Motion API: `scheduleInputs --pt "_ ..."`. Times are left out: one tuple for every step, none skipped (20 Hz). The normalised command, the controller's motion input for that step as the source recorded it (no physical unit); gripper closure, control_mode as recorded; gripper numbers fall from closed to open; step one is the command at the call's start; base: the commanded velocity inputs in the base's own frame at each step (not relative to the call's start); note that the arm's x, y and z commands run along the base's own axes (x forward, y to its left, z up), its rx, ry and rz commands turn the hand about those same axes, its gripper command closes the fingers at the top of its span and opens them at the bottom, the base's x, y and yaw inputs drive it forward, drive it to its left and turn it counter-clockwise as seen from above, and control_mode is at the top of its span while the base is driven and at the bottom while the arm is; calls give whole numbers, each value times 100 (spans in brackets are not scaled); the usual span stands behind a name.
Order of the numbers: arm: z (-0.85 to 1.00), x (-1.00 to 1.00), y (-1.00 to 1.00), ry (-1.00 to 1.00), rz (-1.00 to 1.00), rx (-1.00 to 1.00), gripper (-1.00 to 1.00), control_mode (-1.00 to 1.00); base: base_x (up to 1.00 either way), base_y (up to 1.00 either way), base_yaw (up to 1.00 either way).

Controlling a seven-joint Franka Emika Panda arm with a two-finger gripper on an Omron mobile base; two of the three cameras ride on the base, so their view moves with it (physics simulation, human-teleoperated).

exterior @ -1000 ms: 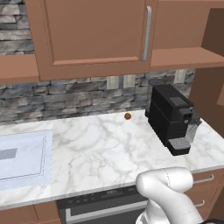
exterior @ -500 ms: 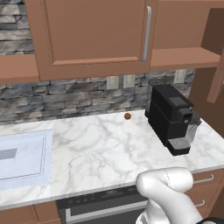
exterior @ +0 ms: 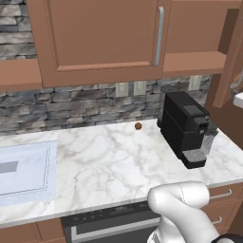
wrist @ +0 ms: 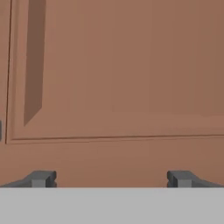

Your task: Close all open cabinet doors.

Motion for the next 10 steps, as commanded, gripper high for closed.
scheduleInputs --pt "0 44 16 -3 0 0 -100 -100 0 0 0" --pt "0 44 12 -3 0 0 -100 -100 0 0 0" --pt "0 44 14 -3 0 0 -100 -100 0 0 0" --pt "0 45 15 -2 0 0 -100 -100 0 0 0" --pt "0 45 14 -2 0 0 -100 -100 0 0 0" --pt "0 43 13 -1 0 0 -100 -100 0 0 0" --pt "0 39 12 -2 0 0 -100 -100 0 0 0" --pt "0 39 13 -2 0 0 -100 -100 0 0 0" --pt "0 39 15 -2 0 0 -100 -100 0 0 0" --pt "0 36 15 -1 0 0 -100 -100 0 0 0"
